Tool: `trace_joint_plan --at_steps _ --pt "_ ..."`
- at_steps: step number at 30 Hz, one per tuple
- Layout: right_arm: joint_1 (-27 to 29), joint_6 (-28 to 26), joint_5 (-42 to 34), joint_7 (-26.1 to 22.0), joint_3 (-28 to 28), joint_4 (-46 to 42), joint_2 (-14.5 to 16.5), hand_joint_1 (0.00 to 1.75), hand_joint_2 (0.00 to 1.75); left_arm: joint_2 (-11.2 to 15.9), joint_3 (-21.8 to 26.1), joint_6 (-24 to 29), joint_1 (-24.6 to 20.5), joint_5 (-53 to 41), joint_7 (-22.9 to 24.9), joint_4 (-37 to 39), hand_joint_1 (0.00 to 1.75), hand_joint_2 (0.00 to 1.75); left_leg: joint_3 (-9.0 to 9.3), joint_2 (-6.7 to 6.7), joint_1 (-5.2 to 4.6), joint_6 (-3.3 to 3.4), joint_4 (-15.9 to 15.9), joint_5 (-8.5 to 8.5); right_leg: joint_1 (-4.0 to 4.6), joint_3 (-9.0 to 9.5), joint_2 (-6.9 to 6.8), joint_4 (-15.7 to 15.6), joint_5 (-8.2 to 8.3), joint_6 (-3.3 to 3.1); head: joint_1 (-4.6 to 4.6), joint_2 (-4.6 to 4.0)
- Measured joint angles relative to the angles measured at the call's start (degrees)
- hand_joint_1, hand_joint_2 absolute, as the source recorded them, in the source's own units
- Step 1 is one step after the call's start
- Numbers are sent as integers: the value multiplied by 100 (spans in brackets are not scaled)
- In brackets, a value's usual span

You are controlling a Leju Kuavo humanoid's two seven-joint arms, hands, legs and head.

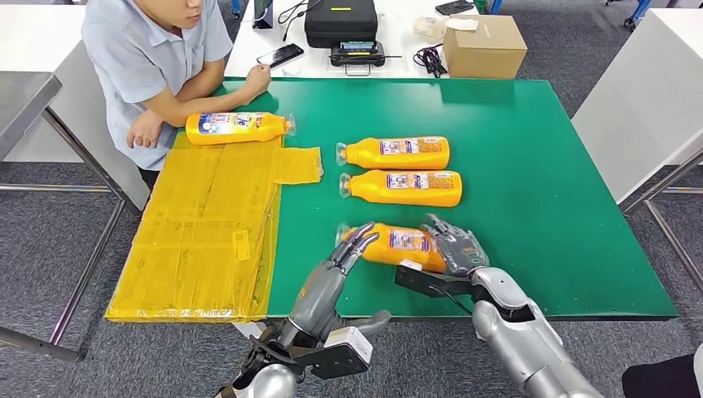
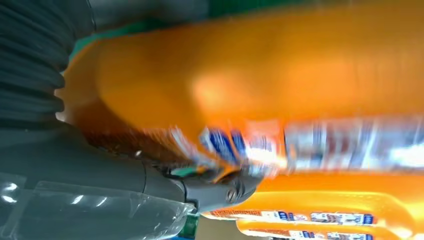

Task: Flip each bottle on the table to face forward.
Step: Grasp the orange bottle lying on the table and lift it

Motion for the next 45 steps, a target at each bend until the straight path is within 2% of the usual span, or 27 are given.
trace_joint_plan --at_steps 6,14,21,26,31,34,41,45 --pt "-29 88 -405 -176 -26 124 -141 175 175 0 -37 3 -23 57 -66 40 0 175 16 -1 -2 1 1 0 -2 15 0 -1 0 0 0 0" --pt "-42 531 -1045 -370 -154 126 -287 175 175 0 -96 23 -52 193 -164 98 0 175 56 1 -3 12 1 -10 -2 51 0 -5 -4 1 0 0" --pt "-9 860 -1900 -658 -309 103 -390 175 175 -11 -146 252 -76 493 -354 176 0 175 74 5 -4 15 1 -12 -2 69 3 -5 -3 2 0 0" --pt "223 844 -2529 -901 -452 -202 -325 175 175 -130 -16 721 -68 1745 -955 219 0 175 67 6 -4 15 1 -12 -1 69 3 -3 -2 2 1 0" --pt "513 646 -2955 -907 -622 -676 -42 175 175 -220 232 832 -21 3495 -1332 252 0 175 46 5 -2 13 0 -9 0 46 1 -1 -2 2 -2 0" --pt "621 582 -3101 -902 -742 -908 107 175 175 -255 391 1044 25 3919 -1516 292 0 175 31 1 -1 13 0 -7 0 35 0 0 -2 2 -1 0" --pt "744 548 -3131 -907 -879 -1158 245 175 175 -289 511 1107 38 4084 -1568 362 0 175 14 -1 -11 17 0 -9 -10 23 0 -1 -3 3 1 0" --pt "802 513 -3196 -1040 -914 -1277 333 175 175 -299 560 840 44 4654 -1245 408 0 175 11 0 -12 19 0 -11 -10 20 0 -1 -3 4 0 0"
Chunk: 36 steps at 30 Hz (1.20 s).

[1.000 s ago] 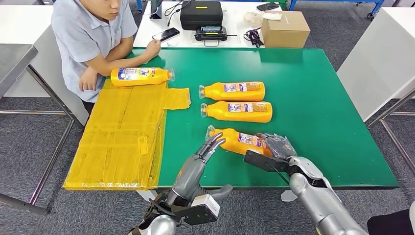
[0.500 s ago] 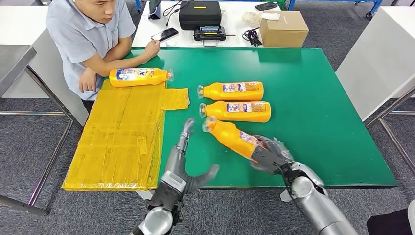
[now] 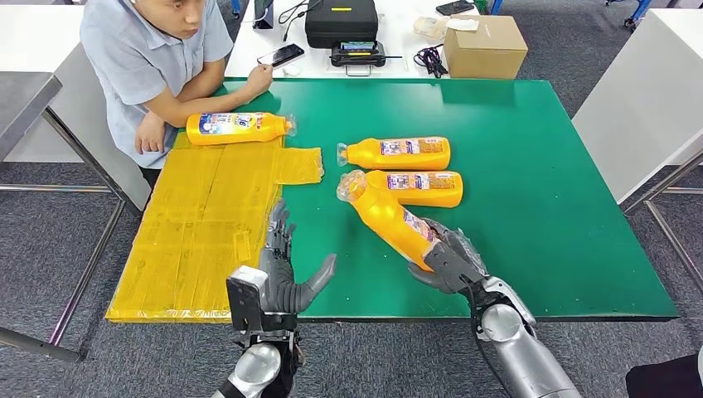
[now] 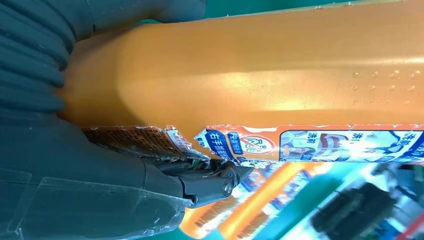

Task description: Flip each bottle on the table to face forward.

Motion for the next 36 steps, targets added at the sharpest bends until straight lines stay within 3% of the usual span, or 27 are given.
trace_joint_plan --at_steps 5,11,16,36 --pt "21 173 -152 -180 53 -207 210 175 175 5 -19 -931 -9 765 613 168 0 175 -2 3 3 -1 0 0 2 -6 1 1 0 0 -1 0" --pt "-28 340 -302 -296 298 -140 383 175 175 40 -275 -1381 -142 790 694 324 0 175 -6 1 5 -1 0 1 2 -8 0 1 0 0 1 0" --pt "-47 397 -332 -384 558 -53 464 175 175 50 -314 -1554 -263 1098 861 552 0 175 -9 1 2 -1 0 0 1 -10 1 1 0 0 1 0" --pt "-249 605 -383 -498 1385 274 644 175 175 48 -166 -1585 -498 1472 577 815 0 175 -11 -1 4 -2 0 2 2 -15 0 2 0 0 1 0"
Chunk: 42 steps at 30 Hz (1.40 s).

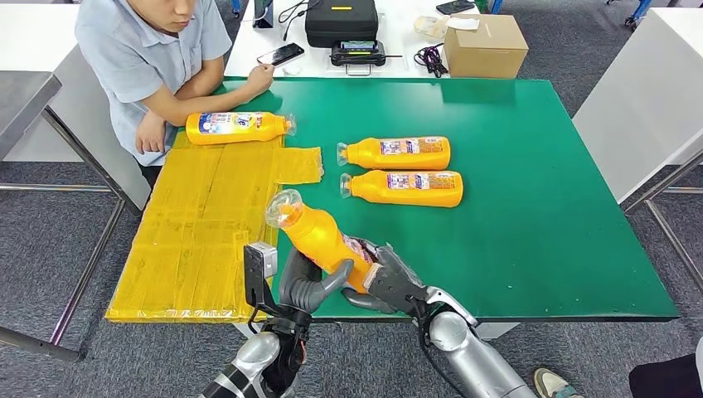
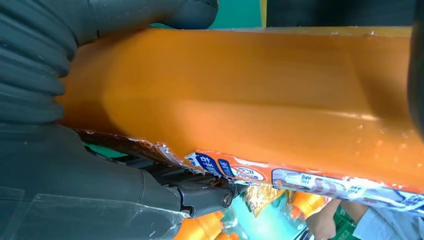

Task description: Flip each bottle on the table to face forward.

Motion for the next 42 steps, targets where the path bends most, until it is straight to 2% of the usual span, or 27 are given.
trace_joint_plan --at_steps 5,15,16,18,19,20,22,23,32,42 --pt "-110 14 -63 -5 175 101 20 175 175 -2 75 -218 -5 291 -150 1 0 175 -1 1 0 0 0 0 0 -1 1 0 0 0 1 0" --pt "-275 28 -89 -32 358 252 24 175 175 1 248 -489 29 600 -2 -55 0 175 -2 1 0 0 0 0 0 -1 0 0 0 0 1 0" --pt "-285 28 -90 -32 368 262 24 175 175 1 262 -497 31 602 1 -55 5 175 -2 1 0 0 0 0 0 -1 0 0 0 0 1 0" --pt "-302 30 -97 -32 382 279 25 171 175 1 285 -510 33 607 4 -55 92 175 -2 1 0 0 0 0 0 -2 1 0 0 0 0 0" --pt "-309 32 -108 -32 386 286 26 158 175 1 293 -517 34 621 5 -55 136 175 -2 1 0 0 0 0 0 -2 1 0 0 0 -1 0" --pt "-315 34 -124 -32 387 293 28 115 175 1 298 -527 36 636 5 -55 175 175 -2 1 0 0 0 0 0 -2 1 0 0 0 -1 0" --pt "-329 47 -165 -32 389 310 36 31 175 1 313 -566 40 679 -6 -55 175 175 -2 1 0 0 0 0 0 -3 1 0 0 0 -1 0" --pt "-335 55 -185 -32 392 317 40 0 175 1 321 -587 41 693 -18 -56 175 175 -2 1 0 0 0 0 0 -3 1 0 0 0 -1 0" --pt "-342 101 -457 84 373 403 109 0 175 19 345 -660 83 682 -116 -165 175 175 -3 2 0 0 0 0 0 -4 1 0 0 0 0 0" --pt "-339 60 -553 150 366 574 207 0 175 29 373 -411 117 469 -324 -387 175 175 -4 2 0 0 0 0 0 -5 1 0 0 0 1 0"
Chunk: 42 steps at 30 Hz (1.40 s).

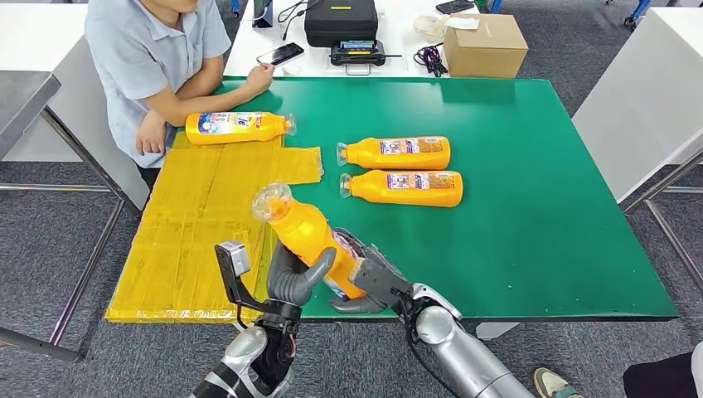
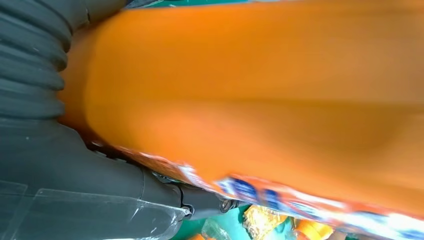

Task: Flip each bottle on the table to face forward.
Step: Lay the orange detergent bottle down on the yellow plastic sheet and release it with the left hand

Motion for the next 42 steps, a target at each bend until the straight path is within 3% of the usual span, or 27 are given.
trace_joint_plan --at_steps 7,10,12,15,21,24,27,30,32,37,40,42 --pt "72 -230 -1 -39 -45 50 54 0 175 21 -3 659 9 -782 -220 -250 175 175 0 0 0 0 0 0 0 -1 0 0 0 0 0 0" --pt "215 -481 118 -120 -160 46 54 0 175 40 -5 1380 1 -1640 -296 -282 175 175 -1 -1 0 0 0 0 0 -1 -1 0 0 0 0 0" --pt "340 -648 208 -174 -298 32 50 0 175 66 62 1990 -19 -2745 -287 -243 175 175 -1 -1 0 0 0 0 0 -1 0 0 0 0 1 0" --pt "498 -791 373 -260 -560 -13 48 0 175 81 459 2384 -45 -4696 -144 -113 175 175 -1 1 0 0 0 0 0 -2 0 0 0 0 1 0" --pt "695 -850 614 -310 -975 -166 58 0 175 85 1193 2455 -34 -5636 -21 -97 175 175 -1 0 1 0 0 3 1 -2 0 1 0 0 -1 0" --pt "710 -837 699 -352 -1095 -195 88 0 175 -75 1900 2465 -19 -7974 50 -234 175 175 -2 3 1 1 0 4 0 -2 1 2 0 0 1 0" --pt "692 -755 722 -425 -1185 -197 118 0 175 -123 2640 2468 -120 -10493 717 -247 175 175 -1 5 0 1 0 3 0 -4 2 1 0 0 1 0" --pt "648 -654 707 -490 -1241 -186 149 0 175 22 2943 2468 -340 -11528 1641 19 175 175 -1 1 3 -1 0 6 2 -5 0 2 1 -1 0 0" --pt "607 -601 692 -523 -1262 -170 174 0 175 164 2970 2468 -498 -11827 2053 252 175 175 -1 0 5 -5 0 9 3 -4 0 4 1 -1 0 0" --pt "554 -545 656 -554 -1270 -137 207 0 175 414 2902 2468 -753 -12018 2519 650 175 175 -3 0 5 -6 0 10 2 -5 0 5 1 -2 2 0" --pt "501 -480 592 -594 -1268 -102 227 0 175 727 2481 2468 -1038 -12101 3216 1095 175 175 -4 1 4 -6 0 10 2 -6 0 5 1 -1 2 0" --pt "456 -450 538 -616 -1267 -69 235 0 175 942 2149 2468 -1287 -12085 3358 1531 175 175 -4 -2 4 -6 0 10 2 -6 -1 5 1 -2 1 0"
